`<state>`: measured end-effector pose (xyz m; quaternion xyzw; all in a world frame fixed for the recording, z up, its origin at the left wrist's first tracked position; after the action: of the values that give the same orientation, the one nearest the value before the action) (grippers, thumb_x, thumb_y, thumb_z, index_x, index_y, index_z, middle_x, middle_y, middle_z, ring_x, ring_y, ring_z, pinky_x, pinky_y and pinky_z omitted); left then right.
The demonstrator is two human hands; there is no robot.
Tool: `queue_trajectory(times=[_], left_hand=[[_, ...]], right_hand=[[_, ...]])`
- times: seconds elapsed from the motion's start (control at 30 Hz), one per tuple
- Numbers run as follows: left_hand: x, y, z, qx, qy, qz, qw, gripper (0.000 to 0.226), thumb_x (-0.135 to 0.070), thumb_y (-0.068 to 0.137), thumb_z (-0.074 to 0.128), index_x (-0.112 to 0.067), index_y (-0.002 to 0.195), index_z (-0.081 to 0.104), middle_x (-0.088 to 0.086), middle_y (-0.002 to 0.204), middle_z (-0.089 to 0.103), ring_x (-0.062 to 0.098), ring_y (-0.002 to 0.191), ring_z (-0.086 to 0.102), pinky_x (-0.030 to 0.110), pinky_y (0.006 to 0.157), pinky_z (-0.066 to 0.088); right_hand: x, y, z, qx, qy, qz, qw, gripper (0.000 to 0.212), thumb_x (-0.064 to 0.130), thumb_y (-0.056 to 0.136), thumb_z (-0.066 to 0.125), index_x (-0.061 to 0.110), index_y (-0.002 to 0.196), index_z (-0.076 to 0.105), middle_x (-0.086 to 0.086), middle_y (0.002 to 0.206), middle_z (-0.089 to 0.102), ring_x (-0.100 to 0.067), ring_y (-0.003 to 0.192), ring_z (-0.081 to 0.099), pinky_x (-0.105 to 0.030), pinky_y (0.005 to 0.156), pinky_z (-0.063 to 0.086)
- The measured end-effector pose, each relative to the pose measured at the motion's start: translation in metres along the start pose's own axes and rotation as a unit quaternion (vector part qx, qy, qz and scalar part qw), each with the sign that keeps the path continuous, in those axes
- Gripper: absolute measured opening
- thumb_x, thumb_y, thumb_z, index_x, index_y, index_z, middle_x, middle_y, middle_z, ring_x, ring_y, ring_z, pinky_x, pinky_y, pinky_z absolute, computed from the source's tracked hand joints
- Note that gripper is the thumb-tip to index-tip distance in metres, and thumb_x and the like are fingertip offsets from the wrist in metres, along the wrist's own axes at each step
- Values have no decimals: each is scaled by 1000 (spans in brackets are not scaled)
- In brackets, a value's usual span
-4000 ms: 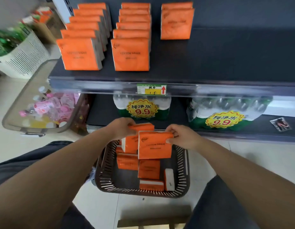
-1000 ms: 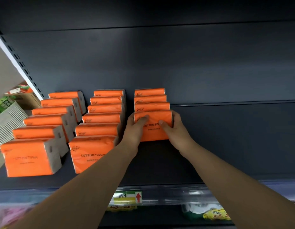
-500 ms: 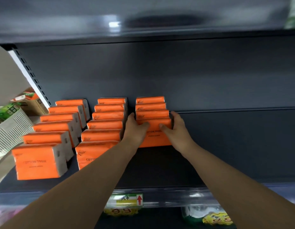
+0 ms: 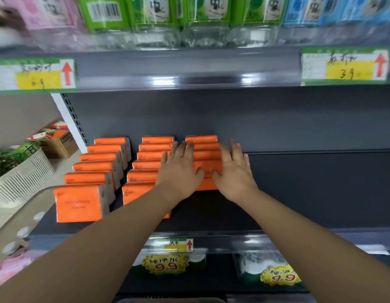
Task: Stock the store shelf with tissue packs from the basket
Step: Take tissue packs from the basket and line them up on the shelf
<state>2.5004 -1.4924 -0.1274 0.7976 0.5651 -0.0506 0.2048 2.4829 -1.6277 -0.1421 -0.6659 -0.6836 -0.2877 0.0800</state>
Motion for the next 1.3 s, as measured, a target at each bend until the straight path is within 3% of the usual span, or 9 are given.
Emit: queue_trajectory(times=[0.2,0.67,0.87,1.13,1.3], left_hand=[[14,-41,-11,14,128,14,992,77,-50,91,40,-22,154,6,4,163,3,24,150,-7,47,120,-2],[46,-145,-23,5,178,3,984,81,-51,90,43,-17,154,8,8,162,6,25,150,-1,51,120,4],[64,-191,-7,33,178,-7,984,80,-50,91,42,-16,154,7,9,162,4,26,150,-2,51,120,5],[100,-251,46,120,171,-32,977,85,-44,89,46,-15,154,0,7,163,-5,24,149,-11,49,121,-2],[126,-284,84,172,174,-49,968,82,-40,88,46,-14,154,4,8,163,0,24,150,-9,49,120,-3]], right_hand=[[21,-39,4,31,-112,7,993,74,45,94,42,26,151,-3,-6,159,-14,-25,146,-18,-47,116,-13],[72,-122,41,88,-154,-24,984,79,52,93,40,26,151,-6,-8,159,-18,-27,145,-21,-51,113,-14],[81,-159,66,114,-171,-50,977,80,52,94,39,24,151,-8,-9,159,-17,-27,145,-19,-48,115,-11],[70,-225,128,225,-148,-51,962,84,49,93,45,23,151,-10,-7,159,-18,-24,145,-21,-47,118,-9],[54,-257,166,269,-140,-41,952,86,49,93,46,23,151,-12,-7,159,-18,-25,145,-19,-45,118,-9]])
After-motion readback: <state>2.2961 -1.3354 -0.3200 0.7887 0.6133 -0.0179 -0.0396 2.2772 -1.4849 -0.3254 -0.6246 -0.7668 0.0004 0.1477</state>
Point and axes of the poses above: each hand's wrist, its own y-axis towards the middle knuckle, its own z-axis out of the palm, x = y × z, the point moved 7 cm from there along y, towards the middle knuckle
